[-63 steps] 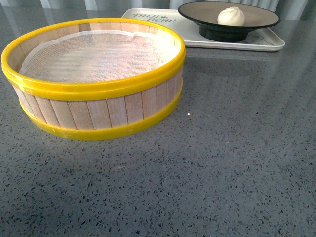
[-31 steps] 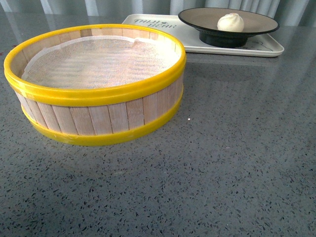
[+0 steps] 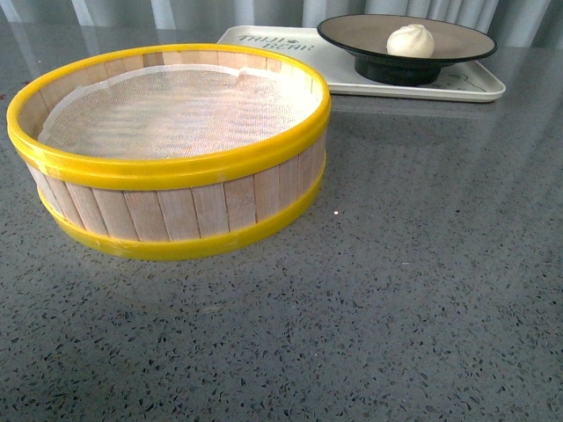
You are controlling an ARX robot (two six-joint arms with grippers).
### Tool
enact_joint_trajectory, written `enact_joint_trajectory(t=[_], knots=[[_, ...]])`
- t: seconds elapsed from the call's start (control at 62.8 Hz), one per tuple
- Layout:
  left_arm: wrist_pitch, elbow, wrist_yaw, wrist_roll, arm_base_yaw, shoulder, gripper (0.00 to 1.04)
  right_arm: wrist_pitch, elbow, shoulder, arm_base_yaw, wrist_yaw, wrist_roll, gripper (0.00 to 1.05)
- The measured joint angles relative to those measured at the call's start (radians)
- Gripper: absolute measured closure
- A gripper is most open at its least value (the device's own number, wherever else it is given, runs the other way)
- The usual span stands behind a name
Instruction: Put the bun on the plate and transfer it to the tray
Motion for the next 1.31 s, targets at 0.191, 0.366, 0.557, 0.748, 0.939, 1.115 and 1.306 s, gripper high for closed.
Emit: enact_joint_trajectory(t=[0.191,0.366,0.557,0.748,0.939,1.115,1.306], knots=[[0.000,0.000,0.000,0.000,0.000,0.000,0.07,-0.058,-0.005,-0.065,0.000,0.000,0.000,1.03],[0.000,0.000,0.000,0.000,0.000,0.000,0.07,-0.112,-0.005,-0.121,0.001,0.000,0.000,1.03],[0.000,0.000,0.000,0.000,0.000,0.000,0.07,-0.171,-0.005,-0.179,0.001,0.000,0.000,1.03],[0.000,0.000,0.000,0.000,0.000,0.000,0.07,-0.340,-0.004,-0.311,0.001,-0.001,-0.001,1.03],[0.000,0.000,0.000,0.000,0.000,0.000,0.07,-0.368,-0.004,-0.370,0.001,0.000,-0.001,1.03],[0.000,0.000,0.000,0.000,0.000,0.000,0.07,-0.369,-0.004,-0.371,0.001,0.000,-0.002,0.89],[0.000,0.000,0.000,0.000,0.000,0.000,0.07,-0.369,-0.004,-0.371,0.001,0.000,-0.002,0.55]])
